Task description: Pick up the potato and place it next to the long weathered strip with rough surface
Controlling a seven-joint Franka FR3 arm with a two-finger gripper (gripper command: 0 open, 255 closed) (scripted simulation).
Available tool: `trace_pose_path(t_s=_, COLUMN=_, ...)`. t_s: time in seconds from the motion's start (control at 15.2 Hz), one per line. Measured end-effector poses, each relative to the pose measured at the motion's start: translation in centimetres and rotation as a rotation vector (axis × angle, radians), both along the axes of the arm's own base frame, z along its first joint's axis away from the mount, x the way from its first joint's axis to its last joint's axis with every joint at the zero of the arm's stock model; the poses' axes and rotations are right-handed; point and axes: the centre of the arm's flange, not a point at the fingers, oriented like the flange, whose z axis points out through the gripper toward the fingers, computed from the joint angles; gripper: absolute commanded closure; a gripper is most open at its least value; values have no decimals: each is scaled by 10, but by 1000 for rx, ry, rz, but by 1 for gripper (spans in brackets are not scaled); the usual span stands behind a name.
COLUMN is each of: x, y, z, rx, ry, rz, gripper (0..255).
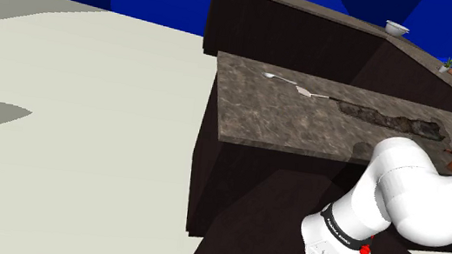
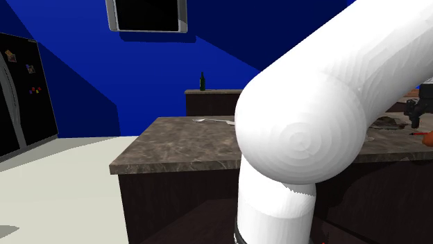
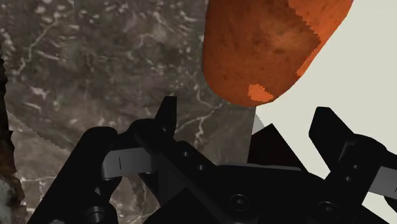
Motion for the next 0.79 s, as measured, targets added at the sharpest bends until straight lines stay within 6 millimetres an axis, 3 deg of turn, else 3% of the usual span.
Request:
trace_pose_path(t_s=0.13, x=1, y=0, z=5, rx=1, ry=0, rz=0, gripper=0)
trace_pose_path(t_s=0.4, x=6, y=1, z=43, rx=-1, ry=0, rz=0, gripper=0)
trace_pose_path(t_s=0.79, x=7, y=3, z=47, rx=1, ry=0, rz=0, gripper=0)
